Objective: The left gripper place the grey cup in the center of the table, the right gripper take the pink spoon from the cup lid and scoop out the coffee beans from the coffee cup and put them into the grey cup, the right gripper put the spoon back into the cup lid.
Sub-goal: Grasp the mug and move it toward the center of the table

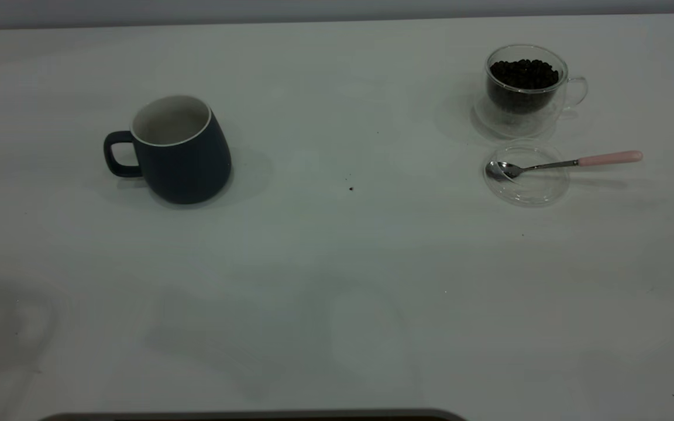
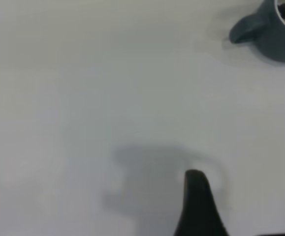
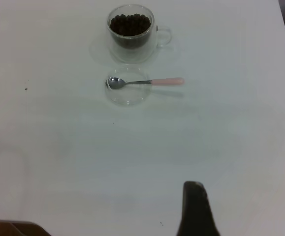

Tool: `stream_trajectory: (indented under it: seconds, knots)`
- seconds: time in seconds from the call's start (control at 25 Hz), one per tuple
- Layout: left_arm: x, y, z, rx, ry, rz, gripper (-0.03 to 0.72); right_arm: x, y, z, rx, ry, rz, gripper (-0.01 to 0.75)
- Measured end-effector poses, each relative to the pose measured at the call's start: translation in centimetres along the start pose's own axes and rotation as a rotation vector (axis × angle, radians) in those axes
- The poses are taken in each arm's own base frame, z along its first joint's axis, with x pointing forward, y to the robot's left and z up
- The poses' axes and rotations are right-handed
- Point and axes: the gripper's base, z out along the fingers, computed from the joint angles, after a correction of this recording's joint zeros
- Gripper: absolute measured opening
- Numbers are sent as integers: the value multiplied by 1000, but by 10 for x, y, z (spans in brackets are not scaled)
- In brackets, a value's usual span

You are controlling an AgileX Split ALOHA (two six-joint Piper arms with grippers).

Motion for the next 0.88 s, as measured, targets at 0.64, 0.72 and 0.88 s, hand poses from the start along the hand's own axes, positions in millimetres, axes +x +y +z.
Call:
stream_trajectory:
  seconds: [0.64, 0.72, 0.88]
  knots:
    - [-107, -2, 177, 66, 273, 565, 567, 0, 0, 0, 0, 0, 0, 557]
    - [-104, -5, 196, 88, 268, 684, 567, 0, 0, 0, 0, 0, 0, 557]
    - [-94, -14, 219, 140, 284, 894, 567, 0, 0, 0, 0, 0, 0, 557]
